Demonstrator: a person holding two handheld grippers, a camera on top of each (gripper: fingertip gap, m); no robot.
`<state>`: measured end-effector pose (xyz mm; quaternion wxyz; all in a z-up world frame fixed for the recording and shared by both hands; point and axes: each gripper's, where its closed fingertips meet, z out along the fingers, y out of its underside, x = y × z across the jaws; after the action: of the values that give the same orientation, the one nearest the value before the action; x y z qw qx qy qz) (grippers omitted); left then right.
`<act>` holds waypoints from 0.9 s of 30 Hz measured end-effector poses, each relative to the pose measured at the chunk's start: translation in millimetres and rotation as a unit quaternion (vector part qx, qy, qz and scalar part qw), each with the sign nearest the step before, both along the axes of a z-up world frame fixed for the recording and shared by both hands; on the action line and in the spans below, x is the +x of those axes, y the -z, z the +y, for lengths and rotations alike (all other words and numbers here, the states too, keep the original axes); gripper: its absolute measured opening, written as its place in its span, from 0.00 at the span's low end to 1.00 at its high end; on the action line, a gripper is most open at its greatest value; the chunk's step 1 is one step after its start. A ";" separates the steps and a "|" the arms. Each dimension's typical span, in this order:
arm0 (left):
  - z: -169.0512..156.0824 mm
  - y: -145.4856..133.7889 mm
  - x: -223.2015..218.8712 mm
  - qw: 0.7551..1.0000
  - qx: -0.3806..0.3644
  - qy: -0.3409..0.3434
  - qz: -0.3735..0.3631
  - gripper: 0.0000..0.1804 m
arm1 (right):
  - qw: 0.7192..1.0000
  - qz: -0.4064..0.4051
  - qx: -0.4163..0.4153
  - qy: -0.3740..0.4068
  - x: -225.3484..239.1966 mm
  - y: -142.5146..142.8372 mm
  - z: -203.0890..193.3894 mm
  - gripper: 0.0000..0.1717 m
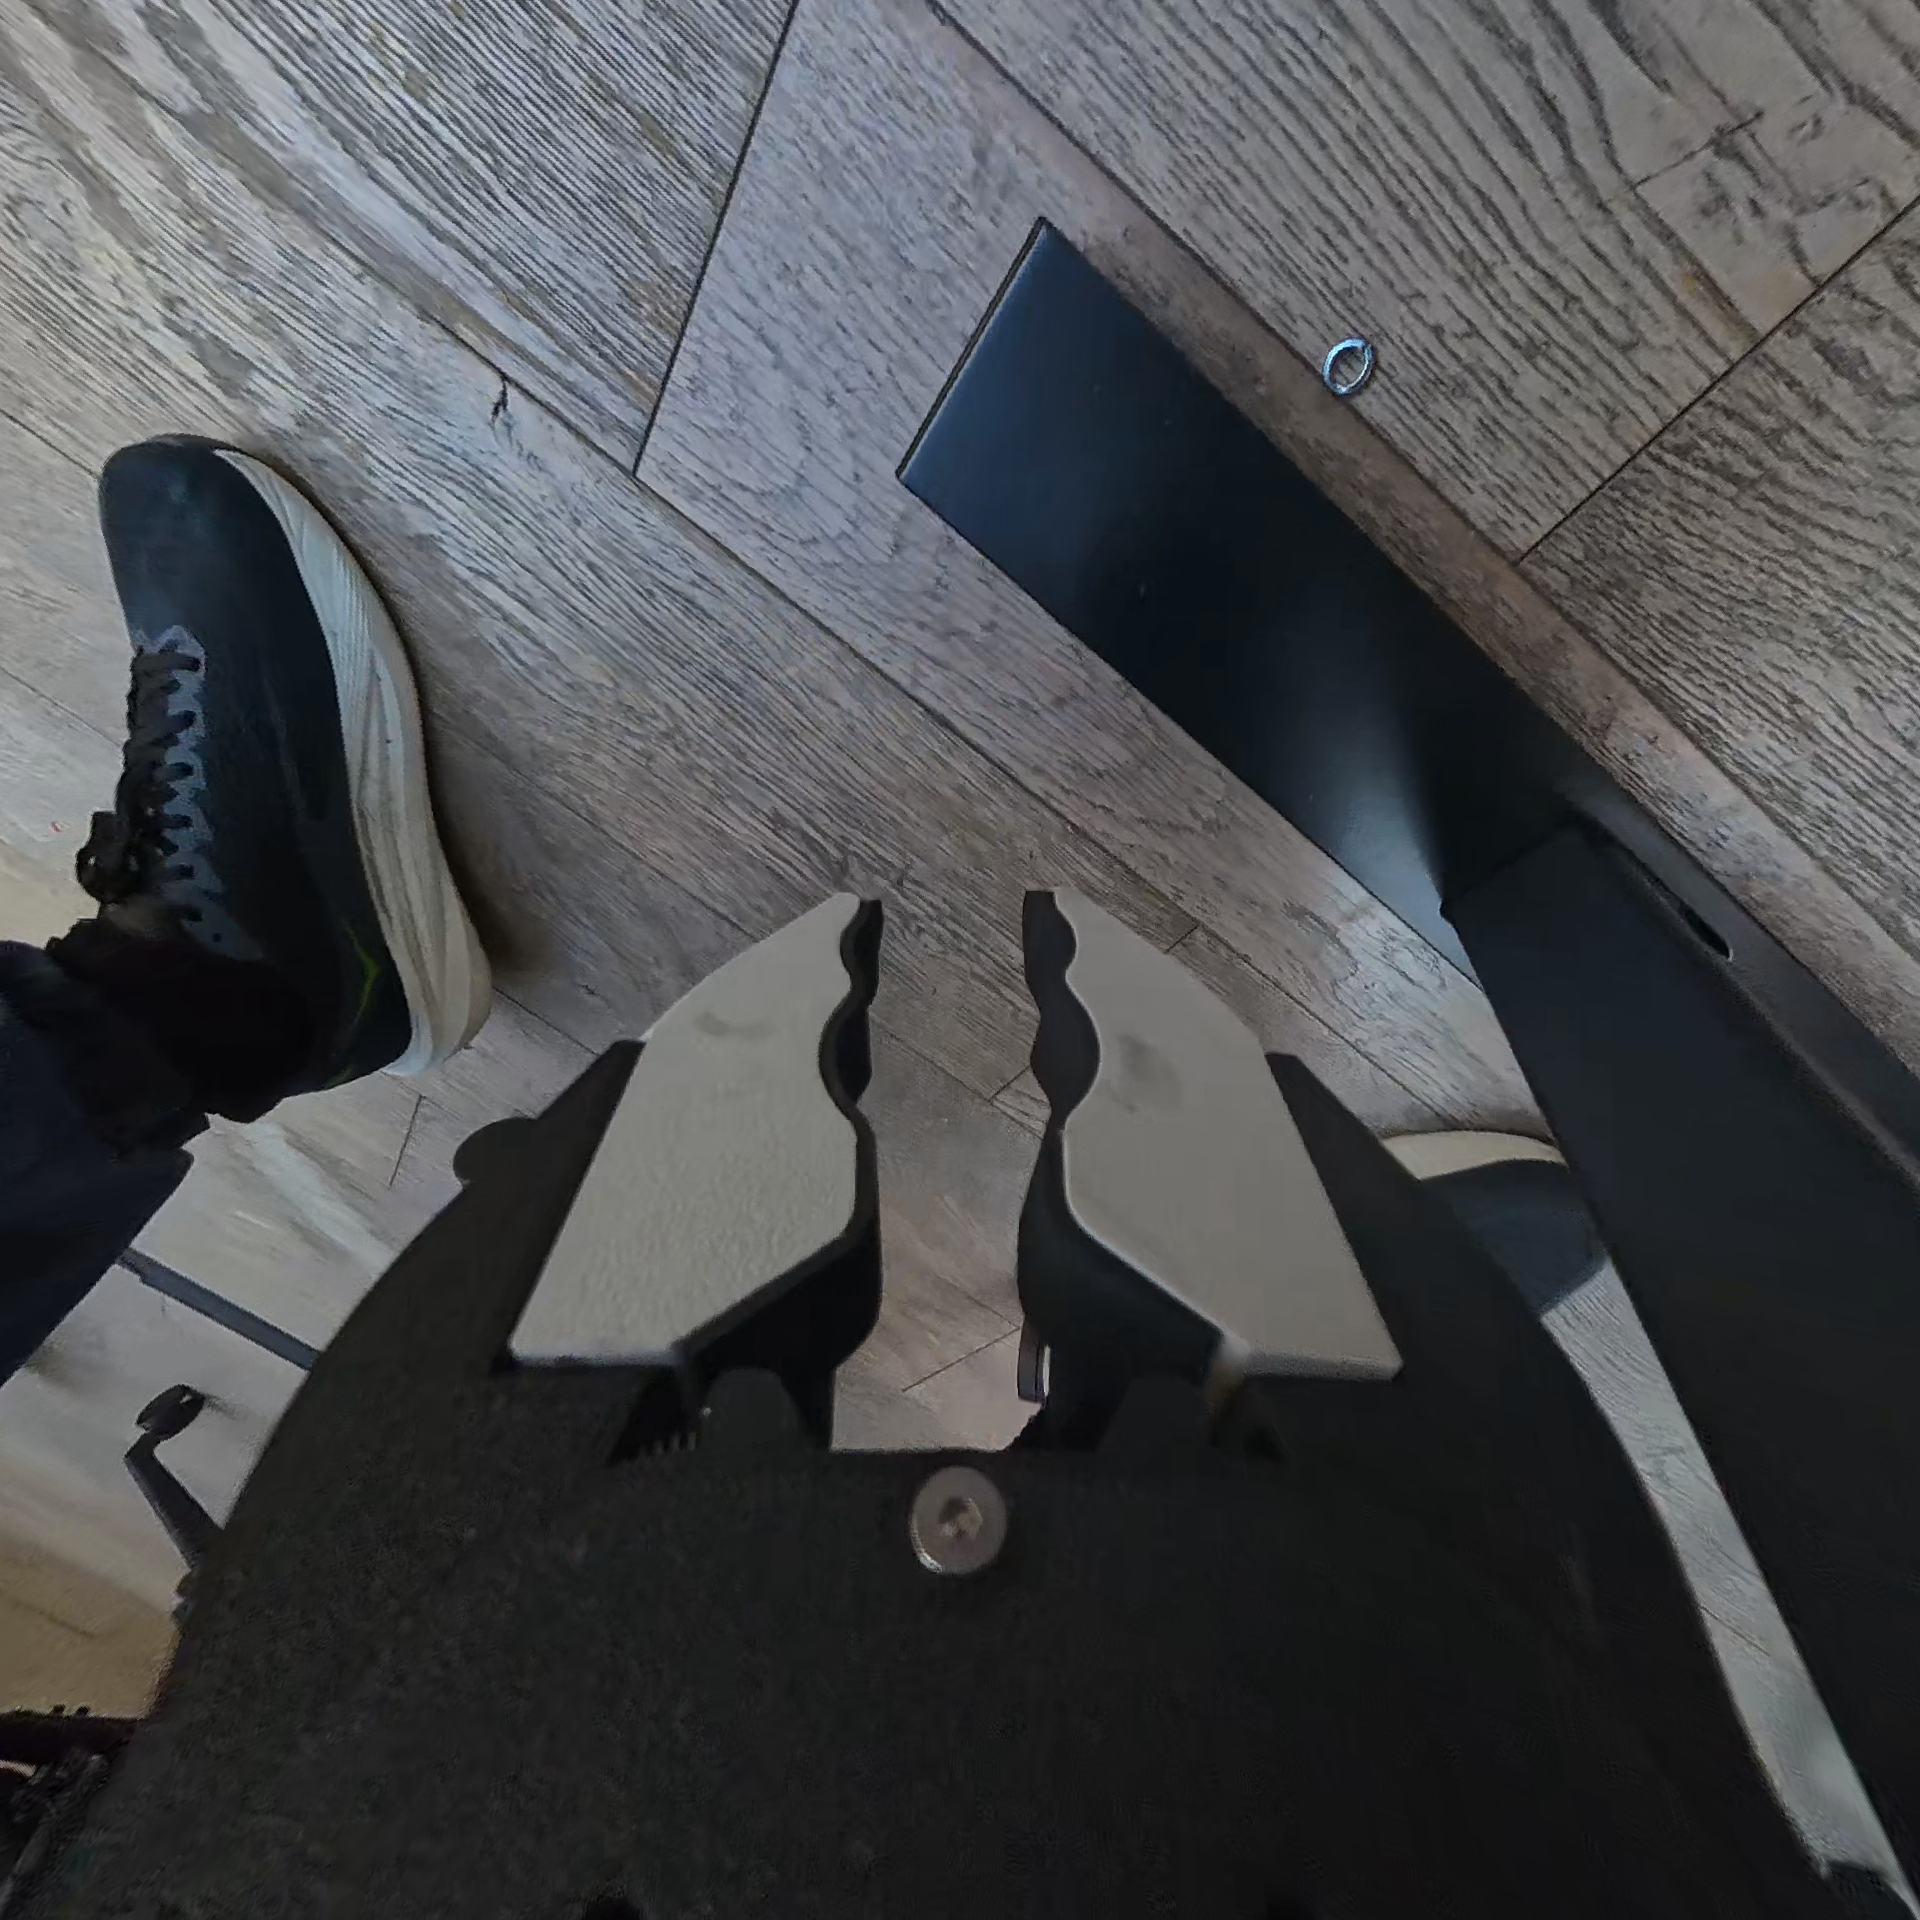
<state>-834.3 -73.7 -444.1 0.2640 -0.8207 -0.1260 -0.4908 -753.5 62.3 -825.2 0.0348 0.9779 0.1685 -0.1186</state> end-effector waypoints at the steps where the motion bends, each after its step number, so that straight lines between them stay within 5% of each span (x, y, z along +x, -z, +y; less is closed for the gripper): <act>1: 3.2 -4.0 -1.9 1.000 0.006 -0.001 0.000 0.23 | 1.000 -0.006 0.000 -0.002 -2.0 -7.8 -4.1 0.16; 12: -5.3 -49.4 -45.3 0.993 0.088 -0.031 0.072 0.25 | 0.998 0.050 0.038 -0.019 -51.2 -146.2 -79.4 0.16; 20: -60.5 -62.4 -47.0 0.986 0.133 -0.027 0.101 0.24 | 0.995 0.092 0.040 0.020 -50.6 -197.4 -144.8 0.16; 27: -59.1 -70.6 -16.7 0.986 0.138 0.002 0.094 0.24 | 0.988 0.097 0.121 -0.011 -24.2 -248.2 -144.8 0.16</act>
<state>-851.1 -132.9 -373.5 0.3840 -0.8192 -0.0301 -0.4250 -777.8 -82.6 -577.0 -0.0987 0.9569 0.1948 -0.1913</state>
